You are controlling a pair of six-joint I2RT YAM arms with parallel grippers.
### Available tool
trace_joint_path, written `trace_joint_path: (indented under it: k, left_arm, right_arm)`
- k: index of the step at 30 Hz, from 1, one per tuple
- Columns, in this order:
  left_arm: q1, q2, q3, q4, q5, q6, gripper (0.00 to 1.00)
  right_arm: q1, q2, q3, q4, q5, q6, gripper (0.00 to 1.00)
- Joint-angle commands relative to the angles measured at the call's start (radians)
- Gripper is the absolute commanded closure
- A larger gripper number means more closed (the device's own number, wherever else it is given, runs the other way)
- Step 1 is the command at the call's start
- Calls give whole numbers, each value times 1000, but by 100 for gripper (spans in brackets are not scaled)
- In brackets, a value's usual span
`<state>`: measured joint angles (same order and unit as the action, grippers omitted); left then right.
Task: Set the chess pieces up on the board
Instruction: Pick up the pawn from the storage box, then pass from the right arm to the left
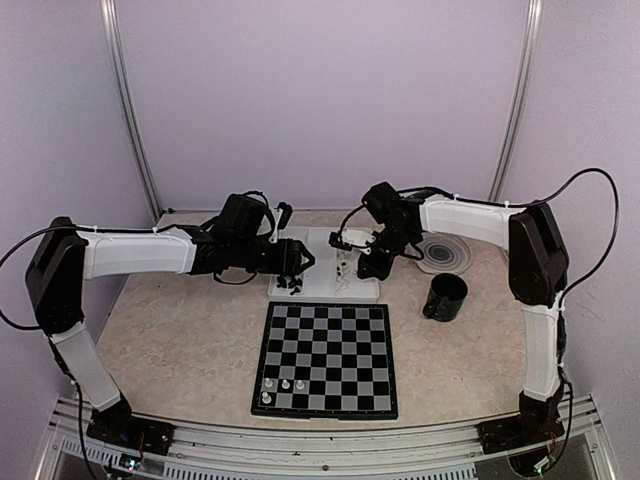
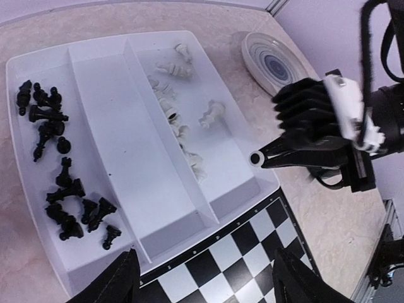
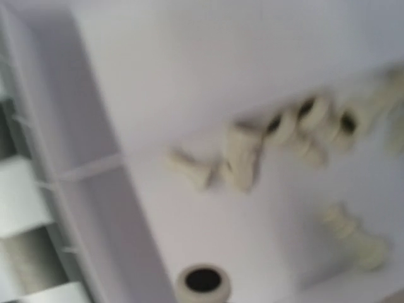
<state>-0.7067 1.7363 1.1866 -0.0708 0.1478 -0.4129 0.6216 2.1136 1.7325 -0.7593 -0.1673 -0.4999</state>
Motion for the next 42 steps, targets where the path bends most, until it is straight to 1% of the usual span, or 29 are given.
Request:
trace_joint_path:
  k: [1,5,14,22,27,30,34,42]
  left_arm:
    - [7,39,-12,172,171,-119,30]
    - [7,75,-11,238,263,-169,33]
    - [9,135,-2,301,410,-242,39]
    - [13,160,-12,322,447,-267,50]
    - [15,169,-10,330,467,-281,61]
    - [16,173,-12,330,471,-286,66]
    - [19,174,-16,331,473,-295,68]
    - [21,180,-20,370,508,-318,81]
  right_arm:
    - [10,-113,-19,21,-167,-20,99]
    - [42,-139,-37,25,-190,-41,98]
    - [108,-168,-51,33,-168,-75,98]
    - [132,-183,-50,34,-159,-76,97]
    - [139,-192,-51,40,-150,-74,97]
    - [141,-199,-51,43,-150,-71,97]
    - [142,-211,-54,47,-156,-68,97]
    - [143,-219,-59,52,-160,-65,96]
